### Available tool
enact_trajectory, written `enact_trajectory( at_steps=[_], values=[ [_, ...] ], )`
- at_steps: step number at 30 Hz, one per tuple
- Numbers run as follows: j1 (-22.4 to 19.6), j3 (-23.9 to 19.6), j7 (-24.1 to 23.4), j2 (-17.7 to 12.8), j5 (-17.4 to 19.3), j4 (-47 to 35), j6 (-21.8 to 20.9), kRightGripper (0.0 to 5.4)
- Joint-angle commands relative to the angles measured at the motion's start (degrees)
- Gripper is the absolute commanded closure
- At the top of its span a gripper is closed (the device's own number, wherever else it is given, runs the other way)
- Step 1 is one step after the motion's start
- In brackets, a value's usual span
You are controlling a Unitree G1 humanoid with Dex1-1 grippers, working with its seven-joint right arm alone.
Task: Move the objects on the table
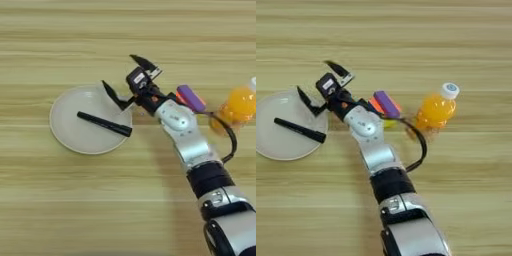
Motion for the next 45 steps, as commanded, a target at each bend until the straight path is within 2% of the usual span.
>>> enact_trajectory(
  at_steps=[1, 7, 12, 45],
  values=[
    [-0.5, -5.9, -1.4, -4.6, 3.1, -11.5, 2.5, 0.02],
    [4.1, -11.0, -1.7, -6.8, 6.1, -17.0, 5.6, 0.02],
    [5.0, -12.6, -1.9, -7.4, 7.2, -17.6, 6.5, 0.02],
    [4.9, -14.8, -2.0, -8.5, 9.2, -17.8, 7.1, 0.02]
  ],
)
